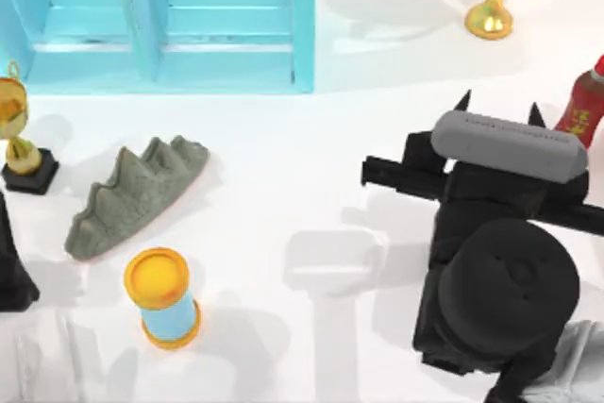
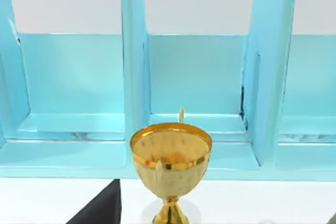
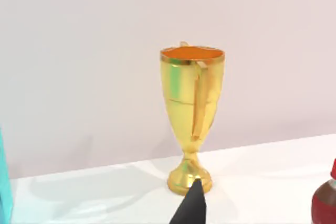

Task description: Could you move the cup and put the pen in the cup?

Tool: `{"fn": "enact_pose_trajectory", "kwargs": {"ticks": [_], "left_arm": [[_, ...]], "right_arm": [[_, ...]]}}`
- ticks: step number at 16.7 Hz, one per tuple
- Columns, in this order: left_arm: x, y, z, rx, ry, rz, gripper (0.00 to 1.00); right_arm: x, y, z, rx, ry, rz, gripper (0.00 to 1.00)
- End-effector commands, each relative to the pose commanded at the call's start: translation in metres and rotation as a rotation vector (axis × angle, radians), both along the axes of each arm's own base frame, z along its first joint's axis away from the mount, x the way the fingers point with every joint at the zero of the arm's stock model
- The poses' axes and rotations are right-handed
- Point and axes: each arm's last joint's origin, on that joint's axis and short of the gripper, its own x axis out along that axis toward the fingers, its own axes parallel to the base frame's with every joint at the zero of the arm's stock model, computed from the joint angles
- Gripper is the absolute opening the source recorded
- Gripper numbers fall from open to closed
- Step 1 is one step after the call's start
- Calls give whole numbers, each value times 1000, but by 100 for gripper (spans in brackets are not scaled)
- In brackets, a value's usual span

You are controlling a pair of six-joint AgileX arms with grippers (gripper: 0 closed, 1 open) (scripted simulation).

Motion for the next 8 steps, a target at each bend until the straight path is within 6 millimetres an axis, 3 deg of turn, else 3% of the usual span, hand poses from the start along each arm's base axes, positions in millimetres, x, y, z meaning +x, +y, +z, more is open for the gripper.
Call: {"fn": "enact_pose_trajectory", "kwargs": {"ticks": [2,8], "left_arm": [[0,0,0,0,0,0,100],[0,0,0,0,0,0,100]], "right_arm": [[0,0,0,0,0,0,98],[0,0,0,0,0,0,100]]}}
